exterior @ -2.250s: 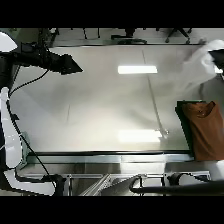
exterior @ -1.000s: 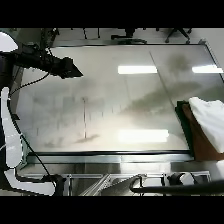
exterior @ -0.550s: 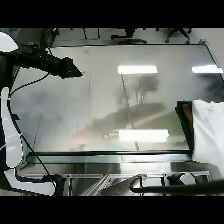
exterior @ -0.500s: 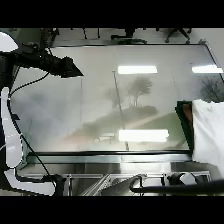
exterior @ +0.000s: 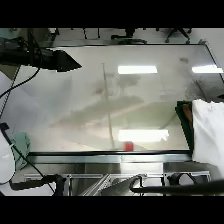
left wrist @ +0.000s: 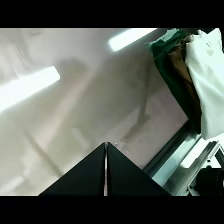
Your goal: Fold the shirts.
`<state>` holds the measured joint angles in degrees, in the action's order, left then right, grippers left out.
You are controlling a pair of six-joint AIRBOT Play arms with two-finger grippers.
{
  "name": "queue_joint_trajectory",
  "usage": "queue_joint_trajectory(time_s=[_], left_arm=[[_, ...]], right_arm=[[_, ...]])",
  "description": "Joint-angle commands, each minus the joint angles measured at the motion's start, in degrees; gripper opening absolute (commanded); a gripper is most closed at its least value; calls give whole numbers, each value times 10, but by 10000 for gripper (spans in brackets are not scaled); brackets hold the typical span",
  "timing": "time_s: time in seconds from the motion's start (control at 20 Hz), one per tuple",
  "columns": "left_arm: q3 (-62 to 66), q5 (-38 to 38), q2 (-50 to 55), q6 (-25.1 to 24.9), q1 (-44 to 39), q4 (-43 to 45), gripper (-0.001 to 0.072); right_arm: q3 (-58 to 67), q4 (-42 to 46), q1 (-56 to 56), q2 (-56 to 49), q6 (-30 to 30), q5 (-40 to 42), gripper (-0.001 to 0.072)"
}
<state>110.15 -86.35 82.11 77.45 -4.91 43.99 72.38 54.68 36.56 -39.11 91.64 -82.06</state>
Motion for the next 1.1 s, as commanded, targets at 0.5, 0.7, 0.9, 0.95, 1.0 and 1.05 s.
queue_joint_trajectory(time_s=[0.5,0.7,0.9,0.95,1.0,1.05], left_arm=[[-561,88,-315,-46,-14,0,13],[-601,99,-349,-46,-13,1,13],[-607,101,-372,-45,-14,-1,13],[-607,101,-375,-45,-14,0,13],[-607,101,-378,-45,-14,0,13],[-607,101,-380,-45,-14,0,13]], right_arm=[[-279,104,-469,62,61,177,18],[-279,71,-469,62,61,154,18],[-279,66,-469,62,61,154,18],[-279,66,-469,62,61,154,18],[-279,66,-469,62,61,154,18],[-279,66,-469,62,61,154,17]])
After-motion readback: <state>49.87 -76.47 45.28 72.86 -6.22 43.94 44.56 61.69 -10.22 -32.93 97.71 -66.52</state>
